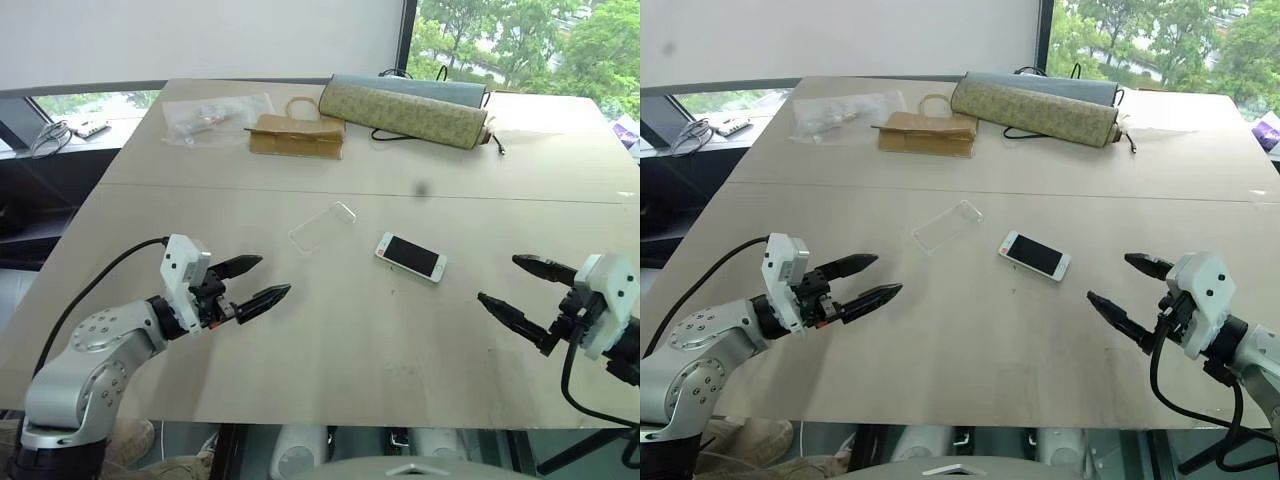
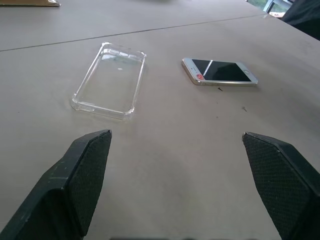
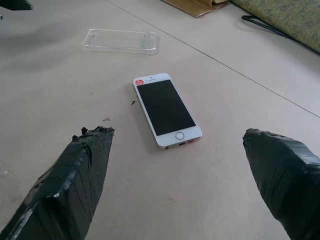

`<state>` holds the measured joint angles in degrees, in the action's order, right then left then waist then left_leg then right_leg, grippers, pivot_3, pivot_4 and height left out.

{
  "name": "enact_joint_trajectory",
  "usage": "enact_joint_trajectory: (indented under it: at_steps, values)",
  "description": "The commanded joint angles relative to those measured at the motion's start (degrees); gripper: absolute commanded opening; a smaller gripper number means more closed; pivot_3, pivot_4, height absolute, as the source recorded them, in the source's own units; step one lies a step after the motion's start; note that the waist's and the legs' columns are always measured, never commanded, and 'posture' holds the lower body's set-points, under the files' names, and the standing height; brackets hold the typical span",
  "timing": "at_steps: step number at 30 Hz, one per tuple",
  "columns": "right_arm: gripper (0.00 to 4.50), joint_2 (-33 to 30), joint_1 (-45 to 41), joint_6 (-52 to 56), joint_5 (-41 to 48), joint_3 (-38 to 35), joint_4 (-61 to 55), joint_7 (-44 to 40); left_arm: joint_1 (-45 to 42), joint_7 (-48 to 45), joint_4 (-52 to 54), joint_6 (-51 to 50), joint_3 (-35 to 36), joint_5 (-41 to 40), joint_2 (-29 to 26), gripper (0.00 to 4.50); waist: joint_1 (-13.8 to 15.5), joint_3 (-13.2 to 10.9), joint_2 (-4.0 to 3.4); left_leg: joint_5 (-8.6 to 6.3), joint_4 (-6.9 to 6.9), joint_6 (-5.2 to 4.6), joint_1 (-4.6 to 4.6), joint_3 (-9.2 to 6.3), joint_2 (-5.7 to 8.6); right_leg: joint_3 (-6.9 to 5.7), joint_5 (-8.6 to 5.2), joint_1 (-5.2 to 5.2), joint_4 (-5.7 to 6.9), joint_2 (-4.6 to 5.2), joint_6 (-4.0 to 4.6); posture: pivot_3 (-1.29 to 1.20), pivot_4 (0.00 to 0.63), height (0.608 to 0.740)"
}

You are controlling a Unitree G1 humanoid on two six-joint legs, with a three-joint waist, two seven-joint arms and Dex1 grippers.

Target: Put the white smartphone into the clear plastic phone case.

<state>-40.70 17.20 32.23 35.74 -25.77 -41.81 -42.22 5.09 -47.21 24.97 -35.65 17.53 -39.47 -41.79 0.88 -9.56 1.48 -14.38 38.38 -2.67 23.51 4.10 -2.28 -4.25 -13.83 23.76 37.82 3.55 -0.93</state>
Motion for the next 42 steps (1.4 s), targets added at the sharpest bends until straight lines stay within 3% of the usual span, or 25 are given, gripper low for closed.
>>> enact_joint_trajectory:
  at_steps: [1, 6, 11, 17, 25, 28, 36, 42]
  values:
    - [4.50, -0.74, -1.10, -1.99, -0.24, -0.45, -1.76, -0.18, -2.18, 1.55, -0.48, 2.76, -1.17, 3.08, 0.19, 4.47, 0.01, 0.00, 0.00, 0.00, 0.00, 0.00, 0.00, 0.00, 0.00, 0.00, 0.00, 0.00, 0.00, 0.00, 0.00, 0.00, 0.150, 0.740]
    - [4.50, -0.24, -2.15, -5.81, -1.36, 3.34, -1.98, -2.22, -7.72, 6.58, -1.09, 3.42, -4.87, 7.86, 2.05, 4.47, 0.14, 0.02, 0.02, 0.01, 0.02, -0.01, -0.03, -0.02, 0.03, -0.01, -0.01, -0.05, 0.02, -0.06, -0.04, 0.00, 0.150, 0.740]
    - [4.50, -0.67, -2.81, -8.41, -1.58, 6.13, -3.02, -4.56, -15.31, 9.34, -1.04, -5.80, -11.70, 9.69, 0.35, 4.47, 0.06, 0.02, 0.02, 0.01, 0.02, 0.00, 0.01, -0.01, 0.04, 0.00, 0.04, -0.04, -0.01, -0.06, 0.03, 0.00, 0.150, 0.740]
    - [4.50, -2.15, -3.52, -9.79, -2.58, 9.74, -3.65, -6.38, -33.02, 11.15, -9.41, -16.17, -25.68, 14.64, 3.26, 4.47, 0.29, 0.03, 0.06, 0.01, 0.09, -0.01, 0.00, -0.04, 0.07, 0.02, -0.04, -0.08, 0.01, -0.34, -0.14, 0.00, 0.150, 0.740]
    - [4.50, -1.40, -3.22, -10.56, -3.92, 9.55, -5.76, -4.16, -44.48, 8.79, -25.32, -17.74, -36.69, 24.02, 4.37, 4.47, -0.03, 0.02, 0.07, 0.02, 0.06, 0.01, -0.03, 0.03, 0.05, 0.17, -0.01, -0.03, 0.03, -0.46, -0.09, 0.00, 0.150, 0.740]
    - [4.50, -0.84, -2.37, -10.66, -4.77, 9.79, -6.64, -2.72, -45.84, 6.88, -28.99, -17.72, -37.73, 24.92, 5.45, 3.66, 0.08, 0.03, 0.07, 0.02, 0.08, 0.01, -0.04, 0.03, 0.04, 0.16, -0.01, -0.04, 0.04, -0.43, -0.09, 0.00, 0.150, 0.740]
    - [4.50, -0.23, -1.11, -9.93, -4.52, 9.43, -6.95, -0.65, -43.60, 1.67, -28.11, -12.01, -39.73, 28.35, 4.96, 0.05, 0.06, 0.13, 0.03, 0.02, 0.10, 0.01, -0.11, 0.06, 0.05, 0.21, 0.02, -0.08, 0.08, -0.41, -0.04, 0.00, 0.150, 0.740]
    - [4.50, -0.22, -2.57, -10.34, -5.48, 10.70, -5.15, -0.30, -39.00, -1.18, -24.66, -7.64, -39.22, 29.79, 3.91, 0.05, -0.08, 0.16, 0.02, 0.01, 0.04, -0.01, -0.43, 0.18, 0.03, 0.36, 0.00, -0.30, 0.09, -0.39, -0.04, 0.00, 0.150, 0.740]
